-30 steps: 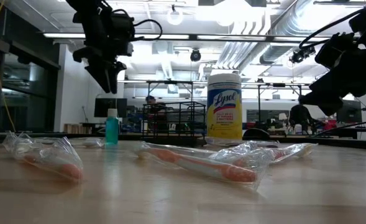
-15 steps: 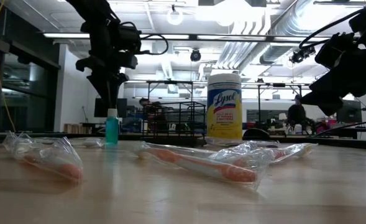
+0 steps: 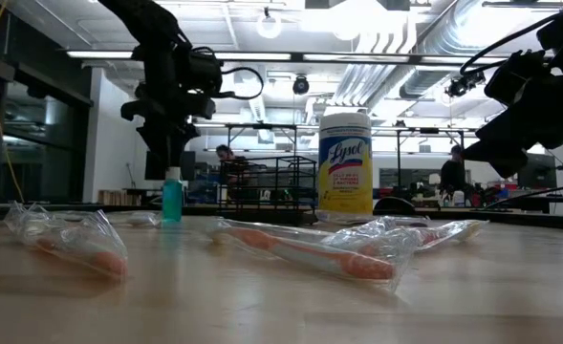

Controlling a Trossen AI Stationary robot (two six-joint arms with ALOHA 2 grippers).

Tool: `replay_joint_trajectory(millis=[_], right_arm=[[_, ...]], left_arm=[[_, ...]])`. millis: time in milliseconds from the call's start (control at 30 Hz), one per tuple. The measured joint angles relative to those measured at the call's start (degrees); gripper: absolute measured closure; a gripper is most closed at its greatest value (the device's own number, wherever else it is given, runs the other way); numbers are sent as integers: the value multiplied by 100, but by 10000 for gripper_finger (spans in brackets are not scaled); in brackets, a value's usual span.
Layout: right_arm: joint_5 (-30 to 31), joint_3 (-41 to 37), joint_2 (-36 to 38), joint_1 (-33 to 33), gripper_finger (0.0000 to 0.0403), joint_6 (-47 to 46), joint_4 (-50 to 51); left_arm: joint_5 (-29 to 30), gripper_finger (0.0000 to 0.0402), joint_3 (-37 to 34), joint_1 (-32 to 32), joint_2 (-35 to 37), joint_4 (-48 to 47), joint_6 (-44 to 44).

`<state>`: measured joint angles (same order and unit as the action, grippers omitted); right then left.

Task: Pick & Place toothbrushing station
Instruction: Put the top blue mouthwash into the black mesh organizer

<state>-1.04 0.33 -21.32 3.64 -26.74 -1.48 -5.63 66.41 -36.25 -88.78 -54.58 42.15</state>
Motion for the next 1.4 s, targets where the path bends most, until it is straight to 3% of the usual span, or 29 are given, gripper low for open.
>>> replay_joint_trajectory(millis=[1400], right_arm=[[0,0,0,0,227,0,0]], left_arm=[[-28,238,-11,-81,-338,215,-149]])
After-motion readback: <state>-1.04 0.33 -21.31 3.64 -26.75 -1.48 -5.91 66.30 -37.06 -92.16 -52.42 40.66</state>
